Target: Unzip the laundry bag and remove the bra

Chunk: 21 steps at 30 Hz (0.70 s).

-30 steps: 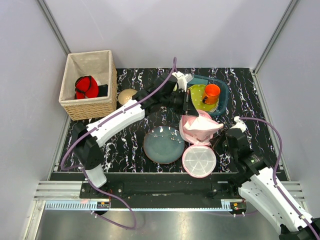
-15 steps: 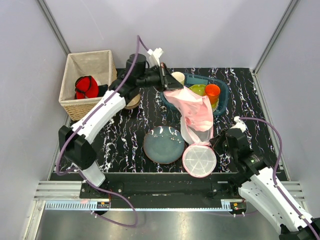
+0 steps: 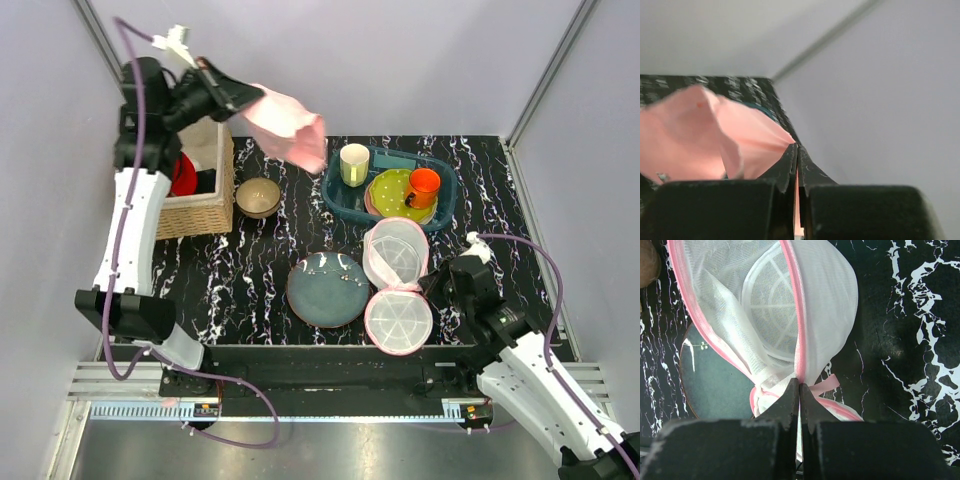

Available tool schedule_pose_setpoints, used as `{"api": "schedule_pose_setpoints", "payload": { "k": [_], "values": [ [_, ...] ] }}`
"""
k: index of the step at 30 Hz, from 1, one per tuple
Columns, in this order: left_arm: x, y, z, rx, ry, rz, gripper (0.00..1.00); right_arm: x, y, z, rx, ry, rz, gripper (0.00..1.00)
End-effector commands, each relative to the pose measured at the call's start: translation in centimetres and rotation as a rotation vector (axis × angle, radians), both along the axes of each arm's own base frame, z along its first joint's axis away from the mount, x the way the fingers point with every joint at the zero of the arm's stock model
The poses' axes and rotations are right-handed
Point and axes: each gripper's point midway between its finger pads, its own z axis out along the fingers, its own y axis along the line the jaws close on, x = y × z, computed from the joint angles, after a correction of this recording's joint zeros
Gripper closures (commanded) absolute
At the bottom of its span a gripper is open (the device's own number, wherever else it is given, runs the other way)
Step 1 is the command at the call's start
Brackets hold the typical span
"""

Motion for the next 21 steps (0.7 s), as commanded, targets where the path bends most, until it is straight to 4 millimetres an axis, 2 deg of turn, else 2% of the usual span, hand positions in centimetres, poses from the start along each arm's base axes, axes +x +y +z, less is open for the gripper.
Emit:
{"api": "schedule_pose_setpoints", "payload": {
  "k": [1, 2, 3, 5, 6, 8, 9, 15, 21],
  "values": [
    [-0.3, 7.4, 2.8, 0.041, -0.072, 0.23, 1.0, 1.0, 0.4, 0.9, 0.01, -0.039, 0.002, 1.0],
    [0.3, 9.5, 2.4, 0.058, -0.064, 0.301, 1.0, 1.0, 0.5, 0.9, 0.012, -0.038, 0.006, 1.0],
    [1.2, 12.5, 1.9, 0.087, -0.06, 0.412, 1.0, 1.1, 0.6, 1.0, 0.015, -0.043, 0.007, 1.0],
    [1.9, 15.4, 0.8, 0.103, -0.03, 0.507, 1.0, 1.2, 0.7, 0.8, 0.019, -0.037, 0.012, 1.0],
    [2.3, 17.9, 0.4, 0.105, -0.019, 0.568, 1.0, 1.2, 0.8, 0.9, 0.022, -0.039, 0.015, 1.0],
    [3.2, 20.0, -0.9, 0.109, 0.016, 0.62, 1.0, 1.3, 0.9, 0.7, 0.02, -0.033, 0.018, 1.0],
    [3.6, 21.7, -1.5, 0.115, 0.03, 0.665, 1.0, 1.4, 1.0, 0.8, 0.023, -0.037, 0.02, 1.0],
    [6.2, 26.5, -6.5, 0.13, 0.153, 0.747, 1.0, 1.6, 1.1, 0.9, 0.022, -0.039, 0.023, 1.0],
    [8.2, 28.0, -10.3, 0.137, 0.236, 0.757, 1.0, 1.6, 1.2, 0.6, 0.029, -0.034, 0.018, 1.0]
  ]
}}
